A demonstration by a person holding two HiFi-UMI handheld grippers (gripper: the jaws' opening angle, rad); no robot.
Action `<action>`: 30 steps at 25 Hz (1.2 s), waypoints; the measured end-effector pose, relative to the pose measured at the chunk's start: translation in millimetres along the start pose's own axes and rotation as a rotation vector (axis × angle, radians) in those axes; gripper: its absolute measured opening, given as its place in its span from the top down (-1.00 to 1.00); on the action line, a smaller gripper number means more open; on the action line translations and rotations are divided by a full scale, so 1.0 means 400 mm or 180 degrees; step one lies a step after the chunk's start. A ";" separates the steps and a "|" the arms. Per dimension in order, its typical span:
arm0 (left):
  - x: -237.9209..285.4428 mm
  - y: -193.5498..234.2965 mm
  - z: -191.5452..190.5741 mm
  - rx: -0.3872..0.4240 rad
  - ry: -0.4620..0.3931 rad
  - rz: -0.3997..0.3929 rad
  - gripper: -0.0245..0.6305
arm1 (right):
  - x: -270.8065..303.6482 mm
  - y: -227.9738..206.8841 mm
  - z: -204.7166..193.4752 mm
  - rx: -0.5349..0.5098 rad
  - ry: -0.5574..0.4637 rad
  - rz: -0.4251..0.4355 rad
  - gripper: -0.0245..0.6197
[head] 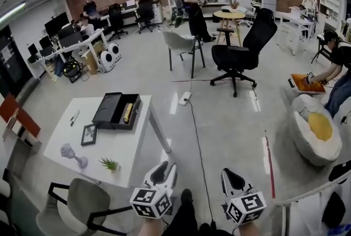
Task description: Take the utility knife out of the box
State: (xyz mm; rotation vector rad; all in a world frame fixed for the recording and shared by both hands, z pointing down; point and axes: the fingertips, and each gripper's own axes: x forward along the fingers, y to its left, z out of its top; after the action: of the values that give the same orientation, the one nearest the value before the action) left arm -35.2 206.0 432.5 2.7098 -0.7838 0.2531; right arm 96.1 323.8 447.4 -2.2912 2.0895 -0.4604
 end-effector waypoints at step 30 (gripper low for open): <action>0.335 0.721 0.228 -0.0382 -0.0093 0.0664 0.61 | 0.816 0.118 0.149 -0.0165 0.0353 0.0357 0.92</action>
State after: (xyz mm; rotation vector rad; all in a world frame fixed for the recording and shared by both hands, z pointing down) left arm -72.9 -122.2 450.8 2.5262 -1.0568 0.2061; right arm 85.6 -11.1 449.6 -2.2082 2.2929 -0.5479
